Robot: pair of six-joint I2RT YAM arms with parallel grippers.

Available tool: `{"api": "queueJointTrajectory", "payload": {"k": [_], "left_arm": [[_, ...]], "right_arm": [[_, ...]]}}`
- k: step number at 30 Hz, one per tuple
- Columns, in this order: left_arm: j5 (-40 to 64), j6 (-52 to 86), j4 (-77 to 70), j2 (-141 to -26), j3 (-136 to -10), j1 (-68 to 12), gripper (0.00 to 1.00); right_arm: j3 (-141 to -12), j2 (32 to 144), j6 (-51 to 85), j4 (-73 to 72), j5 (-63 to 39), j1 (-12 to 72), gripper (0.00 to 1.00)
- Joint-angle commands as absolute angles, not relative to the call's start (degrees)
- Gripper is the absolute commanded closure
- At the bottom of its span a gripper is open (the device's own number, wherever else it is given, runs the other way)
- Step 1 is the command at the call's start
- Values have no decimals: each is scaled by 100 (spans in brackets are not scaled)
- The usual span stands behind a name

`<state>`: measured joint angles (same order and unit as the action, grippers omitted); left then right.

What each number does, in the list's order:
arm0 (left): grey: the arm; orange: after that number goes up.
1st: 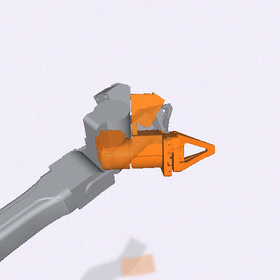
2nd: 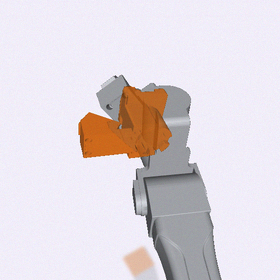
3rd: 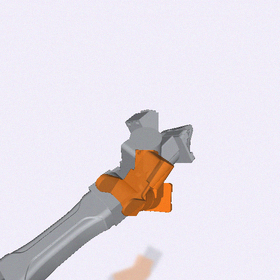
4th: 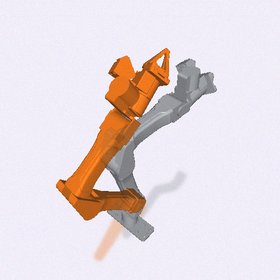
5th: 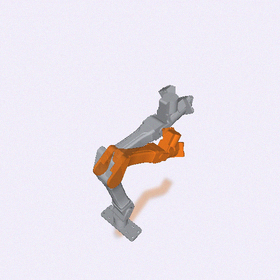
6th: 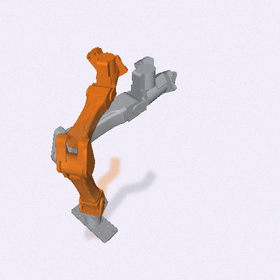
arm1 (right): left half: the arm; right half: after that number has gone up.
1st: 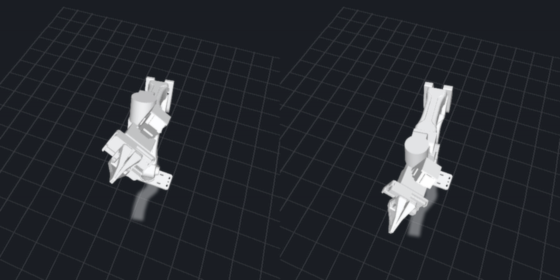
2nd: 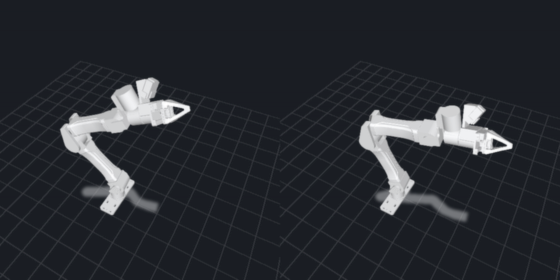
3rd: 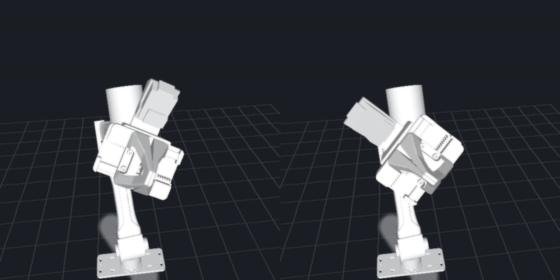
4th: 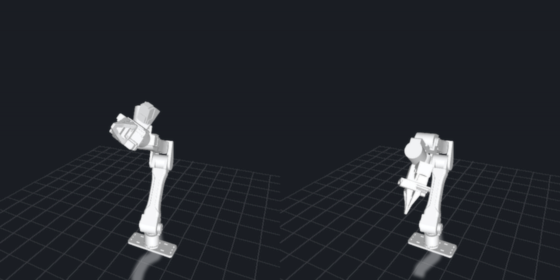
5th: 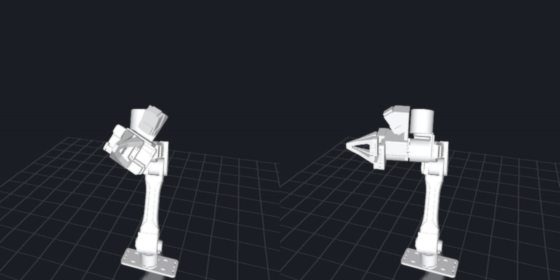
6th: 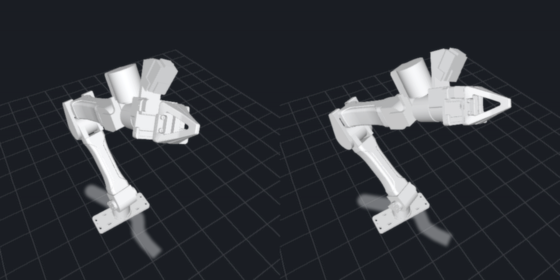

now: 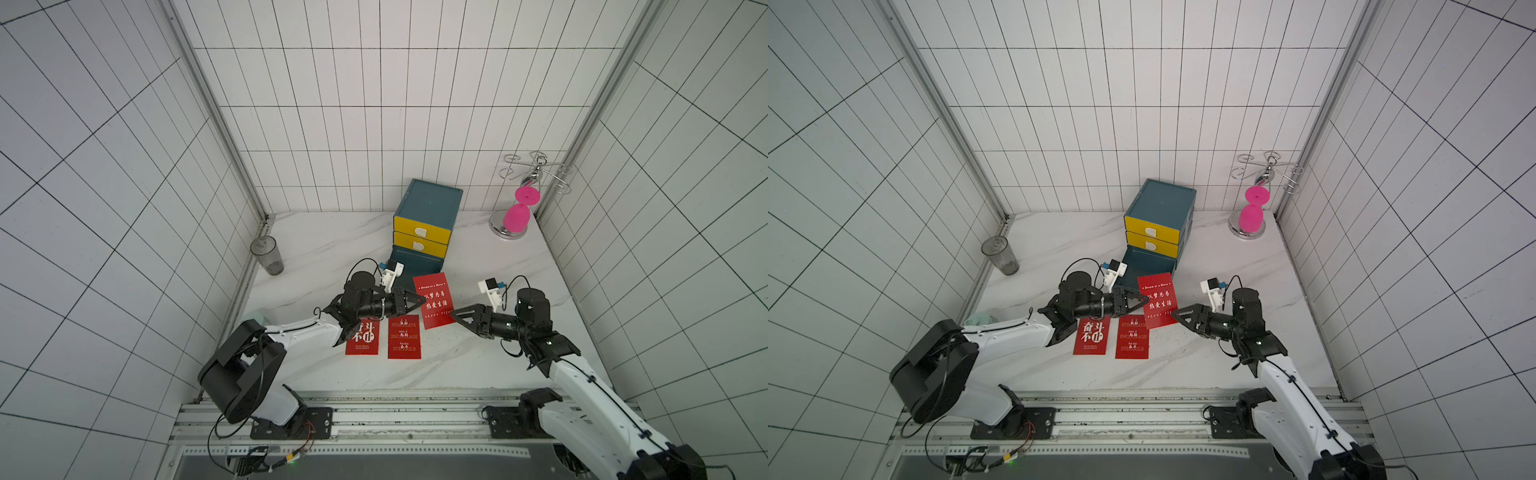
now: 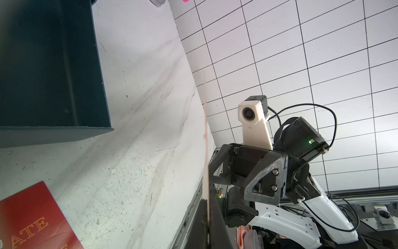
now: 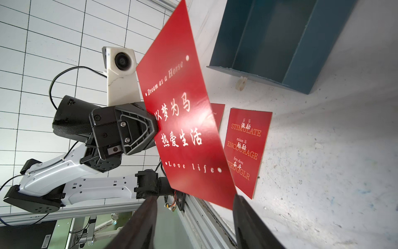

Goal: Take the postcards out of the drawer
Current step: Place the postcard at the center of the board.

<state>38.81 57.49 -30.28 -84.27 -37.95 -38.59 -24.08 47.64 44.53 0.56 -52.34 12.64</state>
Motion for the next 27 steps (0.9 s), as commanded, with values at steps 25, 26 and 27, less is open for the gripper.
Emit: {"api": "queueJointTrajectory", "payload": {"k": [25,26,27], "left_arm": [[4719,5955,-3793,-8748,-3831,-3982,100],[4717,5973,-3821,-8769,-3825,-3993,100],[4720,5988,-3847,-8788,-3828,-3996,100]], "right_arm": [[-2274,5135,4825,-1059,-5792,1111,65],[-2263,5117,4834,-1063,-5792,1111,67],[-2246,5107,4834,-1063,-5789,1112,69]]}}
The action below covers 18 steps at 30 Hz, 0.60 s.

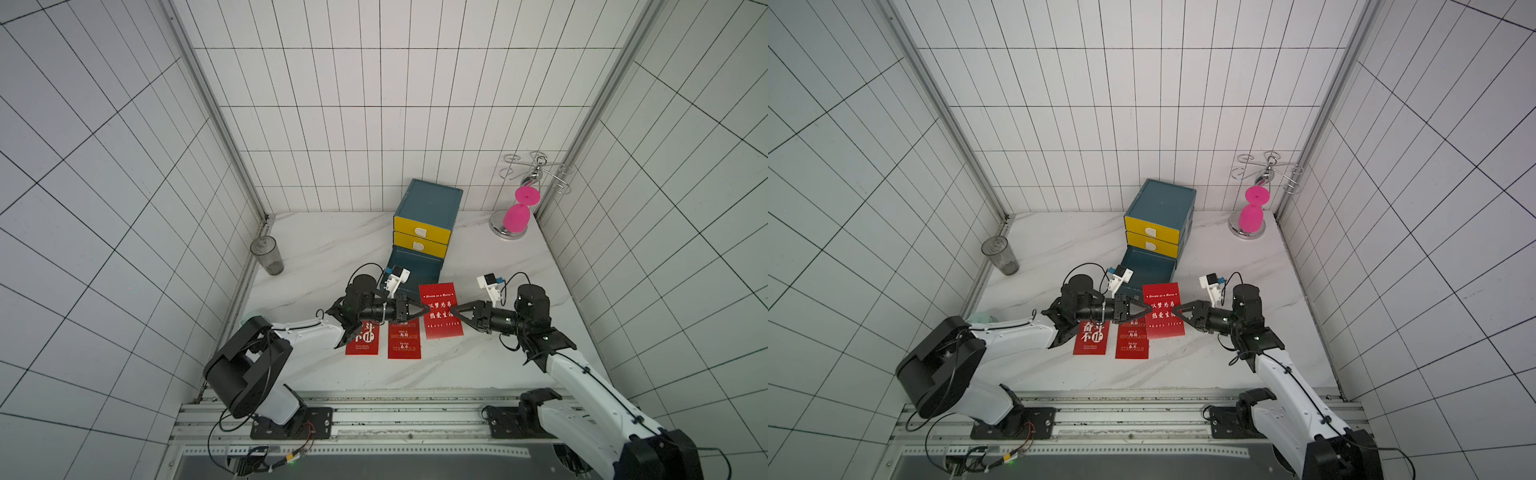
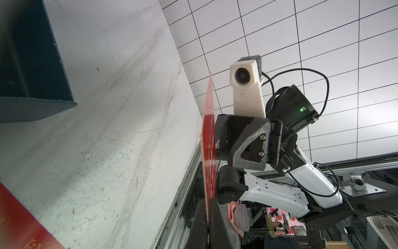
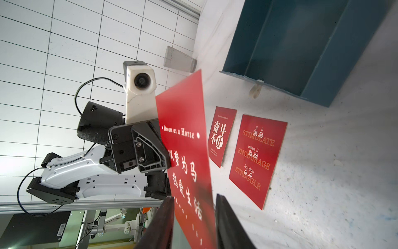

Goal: Take the postcards out of the drawer
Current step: Place the postcard at the center of the board.

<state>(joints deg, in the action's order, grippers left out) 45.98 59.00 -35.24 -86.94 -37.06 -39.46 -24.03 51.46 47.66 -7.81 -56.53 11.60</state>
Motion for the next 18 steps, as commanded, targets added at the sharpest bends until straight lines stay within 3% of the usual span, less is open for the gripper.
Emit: {"api": "queueJointTrajectory", "payload": {"k": [1,11,18], "left_arm": [[4724,5994,-3862,-8797,-3828,-3990,100],[4871,6086,-3938,-9093,-3989,-4006,97],[4617,6047,-3773,-8958,-3878,-4001,88]], "right_arm": [[-2221,5098,4842,-1070,-5770,1111,71],[-2086,5089,4887,-1107,-5682,1108,99],[-2074,5063,4808,-945,-5673,1111,100]]}}
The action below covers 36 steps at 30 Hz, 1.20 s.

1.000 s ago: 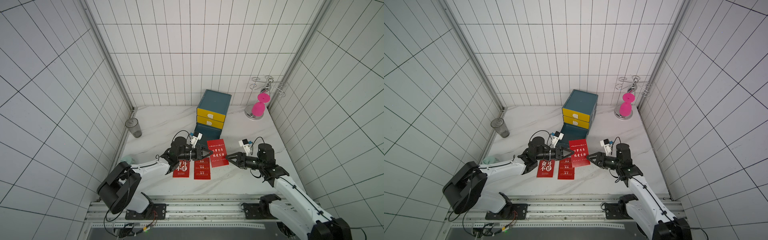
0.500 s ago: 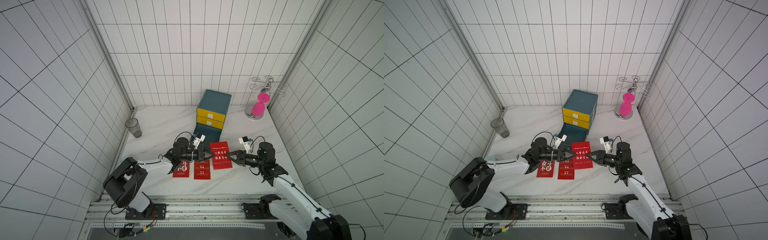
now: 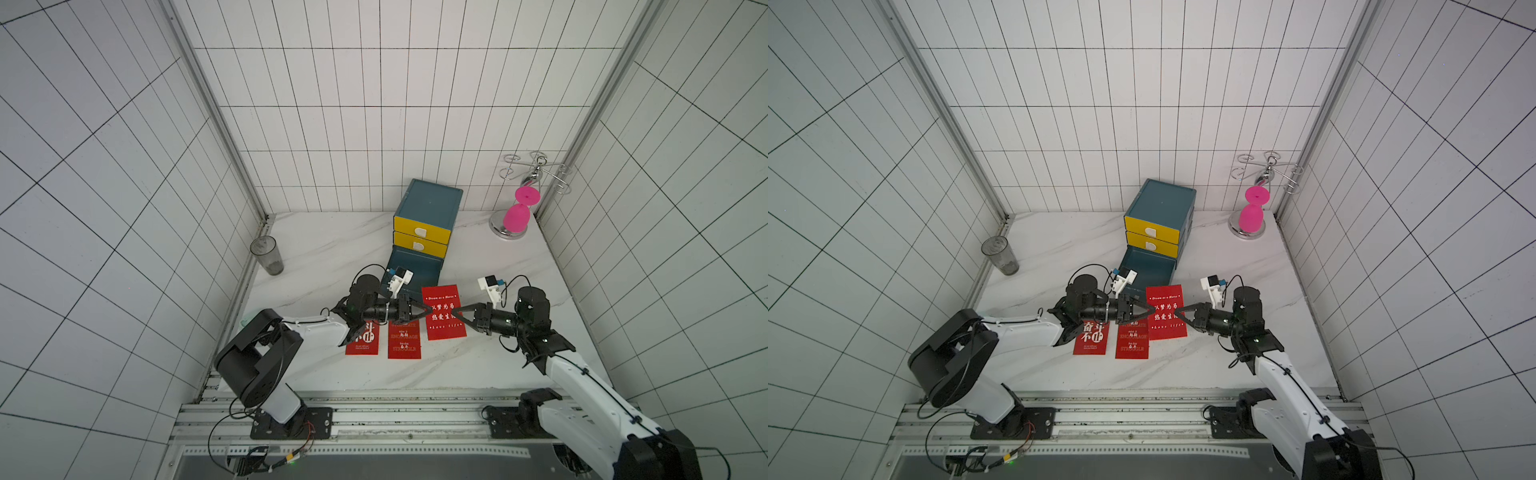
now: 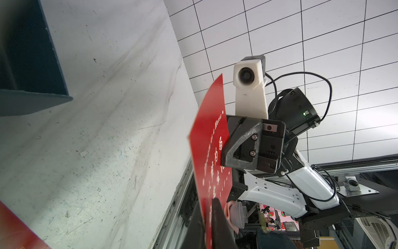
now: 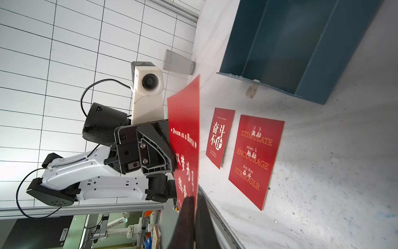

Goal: Take the postcards out of the drawer
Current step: Place the postcard at the center of the board.

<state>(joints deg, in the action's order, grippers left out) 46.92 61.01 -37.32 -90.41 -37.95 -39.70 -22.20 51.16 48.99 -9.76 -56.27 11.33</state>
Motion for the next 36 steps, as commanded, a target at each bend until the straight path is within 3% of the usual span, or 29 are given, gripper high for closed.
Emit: {"api": "queueJointTrajectory", "payload": {"k": [1,9,20,27,36], "left_arm": [[4582,6008,-3686,-8927,-3869,-4002,85],[3939,5839,-2942,-8551,-3621,-3789,57],[3537,5789,-2036,-8002,-3176,-2894,49],[3116,5193,-895,-7482,-3247,-2704,41],[3165,5080,-734,-7475,-3250,-2436,36]], "right_arm": [[-2075,5062,4809,-928,-5679,1109,100],[-2099,4768,4551,-275,-5568,1100,100],[-2082,4385,4282,774,-5394,976,100],[-2116,4326,3894,1682,-5116,953,100],[-2085,4391,3695,2069,-4880,934,100]]}}
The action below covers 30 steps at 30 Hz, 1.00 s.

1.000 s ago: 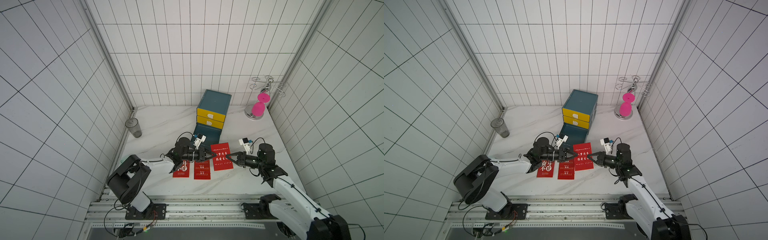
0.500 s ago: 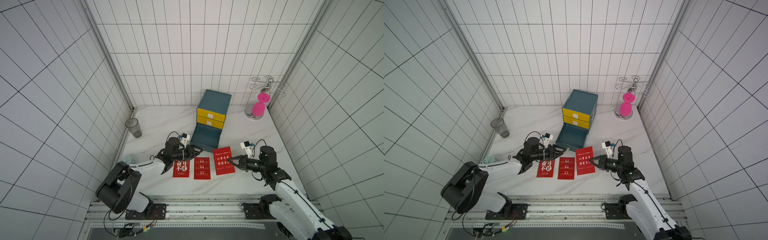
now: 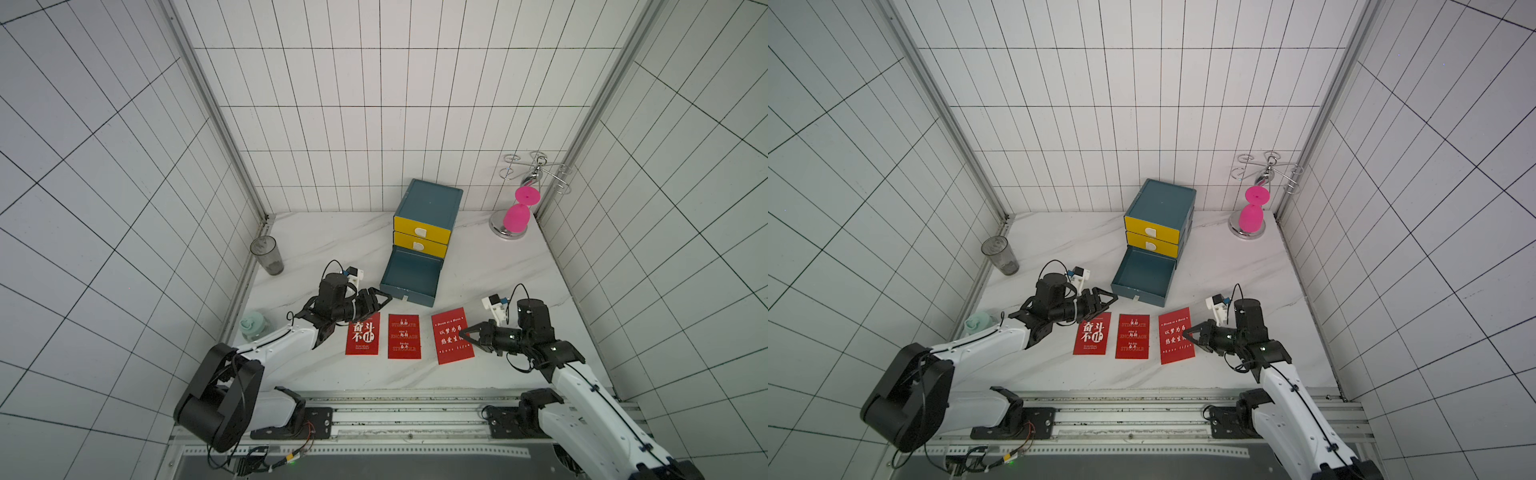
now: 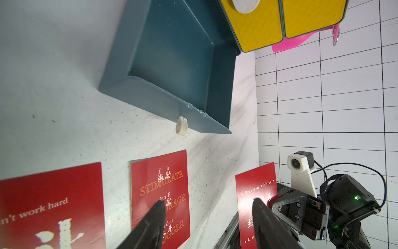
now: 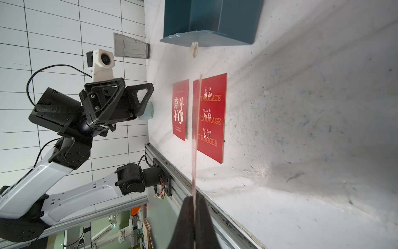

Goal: Take the postcards out of the drawer
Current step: Place the postcard at the center of the board.

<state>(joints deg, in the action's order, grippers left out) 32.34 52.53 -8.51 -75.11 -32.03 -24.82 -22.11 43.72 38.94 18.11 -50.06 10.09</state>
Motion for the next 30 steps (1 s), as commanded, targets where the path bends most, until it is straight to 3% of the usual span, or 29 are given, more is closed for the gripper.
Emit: {"api": "queueJointTrajectory", "payload": {"k": [1,21,30], "left_arm": [[3167,5080,-733,-7478,-3248,-2421,35],[2989,5151,-689,-7115,-3042,-2360,27],[3237,5190,-838,-7479,-3211,-2359,27]], "right_arm": [[-2083,4395,3680,2110,-4844,933,100],[-1837,4460,3357,2434,-4210,933,100],[-1795,5298,3726,1202,-3951,958,100]]}}
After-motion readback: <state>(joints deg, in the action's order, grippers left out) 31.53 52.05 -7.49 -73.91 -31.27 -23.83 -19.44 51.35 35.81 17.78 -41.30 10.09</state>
